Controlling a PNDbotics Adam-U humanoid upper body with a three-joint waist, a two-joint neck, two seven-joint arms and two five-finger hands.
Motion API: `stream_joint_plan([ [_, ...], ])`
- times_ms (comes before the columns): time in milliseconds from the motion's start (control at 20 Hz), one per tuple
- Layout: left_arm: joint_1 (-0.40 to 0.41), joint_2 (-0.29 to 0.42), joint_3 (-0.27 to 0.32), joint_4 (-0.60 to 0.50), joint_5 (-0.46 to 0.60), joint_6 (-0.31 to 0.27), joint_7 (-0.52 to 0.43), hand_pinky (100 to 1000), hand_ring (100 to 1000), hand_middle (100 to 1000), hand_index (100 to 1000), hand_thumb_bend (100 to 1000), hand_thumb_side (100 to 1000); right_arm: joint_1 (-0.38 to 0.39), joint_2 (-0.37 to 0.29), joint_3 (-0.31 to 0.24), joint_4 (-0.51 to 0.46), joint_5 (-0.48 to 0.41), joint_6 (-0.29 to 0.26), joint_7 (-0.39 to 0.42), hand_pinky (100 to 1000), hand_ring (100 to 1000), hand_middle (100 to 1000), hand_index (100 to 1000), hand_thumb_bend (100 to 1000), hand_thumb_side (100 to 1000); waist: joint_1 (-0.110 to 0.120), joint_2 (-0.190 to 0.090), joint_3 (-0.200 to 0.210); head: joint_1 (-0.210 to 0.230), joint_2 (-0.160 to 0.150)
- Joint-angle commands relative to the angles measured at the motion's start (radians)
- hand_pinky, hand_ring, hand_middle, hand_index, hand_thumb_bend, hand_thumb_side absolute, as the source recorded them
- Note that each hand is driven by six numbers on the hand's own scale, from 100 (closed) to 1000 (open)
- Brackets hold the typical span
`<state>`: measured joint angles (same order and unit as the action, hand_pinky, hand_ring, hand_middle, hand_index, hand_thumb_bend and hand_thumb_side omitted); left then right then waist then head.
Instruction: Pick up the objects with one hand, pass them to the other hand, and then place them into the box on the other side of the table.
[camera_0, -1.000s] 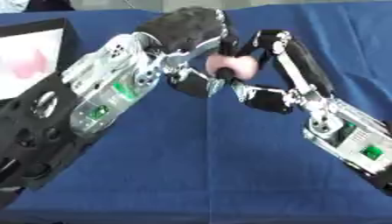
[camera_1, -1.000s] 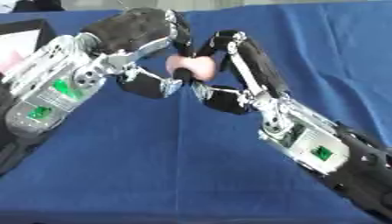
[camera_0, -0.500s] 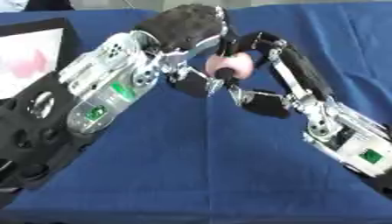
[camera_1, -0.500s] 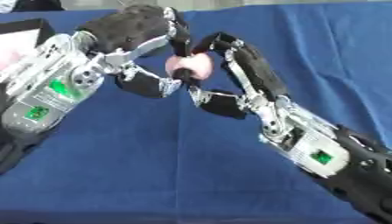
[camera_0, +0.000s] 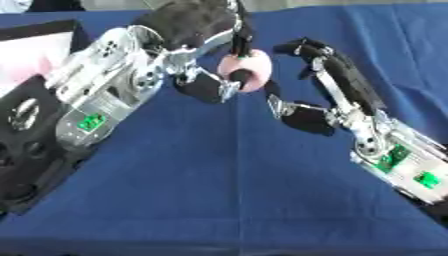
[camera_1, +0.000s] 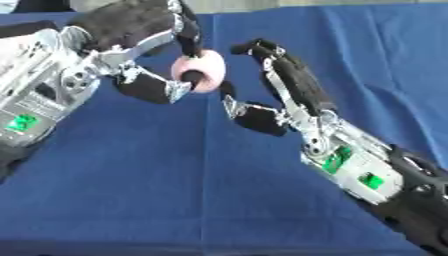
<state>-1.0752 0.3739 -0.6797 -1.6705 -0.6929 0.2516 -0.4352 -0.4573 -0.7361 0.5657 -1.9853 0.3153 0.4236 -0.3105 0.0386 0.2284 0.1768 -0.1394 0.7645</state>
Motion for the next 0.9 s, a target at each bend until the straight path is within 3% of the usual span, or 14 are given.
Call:
stream_joint_plan([
  [50, -0.010, 0.050, 0.043, -0.030, 0.040, 0.037, 0.000, 793, 612, 487, 398, 100, 149, -0.002, -0.032, -0.024, -0.015, 0.002, 0.015, -0.010, 605, 843, 788, 836, 166, 316, -0.002, -0.023, 0.002, 0.008, 0.006],
  [500, 0.008, 0.159, 0.091, -0.064, 0.075, 0.080, 0.005, 779, 613, 486, 398, 100, 139, 0.032, -0.049, -0.042, -0.015, -0.003, 0.026, -0.034, 604, 839, 784, 834, 190, 278, -0.001, -0.025, 0.003, 0.028, 0.006],
  [900, 0.061, 0.292, 0.159, -0.072, 0.093, 0.115, 0.041, 767, 614, 489, 399, 100, 125, 0.046, -0.054, -0.053, -0.015, -0.008, 0.022, -0.056, 599, 833, 776, 828, 216, 239, -0.004, -0.024, 0.001, 0.077, 0.006],
])
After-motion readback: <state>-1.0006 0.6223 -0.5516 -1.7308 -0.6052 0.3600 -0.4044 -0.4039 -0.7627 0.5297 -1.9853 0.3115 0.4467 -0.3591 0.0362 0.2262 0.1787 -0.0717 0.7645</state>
